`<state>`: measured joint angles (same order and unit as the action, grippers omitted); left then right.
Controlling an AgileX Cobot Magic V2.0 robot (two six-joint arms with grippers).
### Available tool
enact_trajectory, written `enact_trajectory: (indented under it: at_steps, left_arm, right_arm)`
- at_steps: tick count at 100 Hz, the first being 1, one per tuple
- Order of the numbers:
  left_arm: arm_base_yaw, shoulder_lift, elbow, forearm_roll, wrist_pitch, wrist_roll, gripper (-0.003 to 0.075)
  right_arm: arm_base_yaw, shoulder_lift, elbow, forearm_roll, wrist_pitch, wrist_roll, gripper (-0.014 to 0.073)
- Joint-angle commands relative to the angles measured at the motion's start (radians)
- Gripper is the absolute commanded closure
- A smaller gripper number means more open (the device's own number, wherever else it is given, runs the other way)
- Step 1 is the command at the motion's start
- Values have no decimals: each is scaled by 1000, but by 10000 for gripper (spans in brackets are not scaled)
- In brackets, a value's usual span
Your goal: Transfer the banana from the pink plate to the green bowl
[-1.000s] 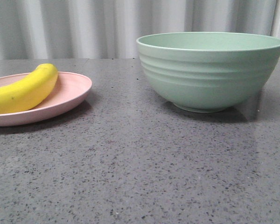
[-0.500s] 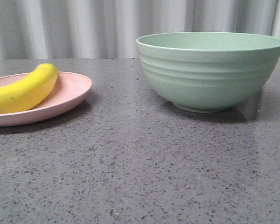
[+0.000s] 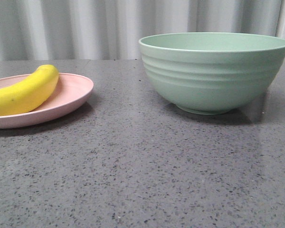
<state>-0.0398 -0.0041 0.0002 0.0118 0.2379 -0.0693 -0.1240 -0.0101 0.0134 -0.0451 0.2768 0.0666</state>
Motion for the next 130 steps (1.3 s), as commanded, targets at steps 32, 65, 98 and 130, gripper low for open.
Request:
enact_trajectory:
  at_steps: [32,65,98,130]
  left_arm:
    - [3,-32,26,1,-90,-3,738]
    - [3,-32,26,1,-90,-3,738]
    - [3,-32,26,1,-92,-3,738]
    - [3,-32,26,1,-92,-3,738]
  right_arm:
    - [-7,-18,26,-13,-194,-8,665]
    - [-7,-18,26,-13,-221,-8,666]
    - [-7,-18,26,-13,-229,-8,666]
    - [-7,-18,26,-13,-229,-8,666]
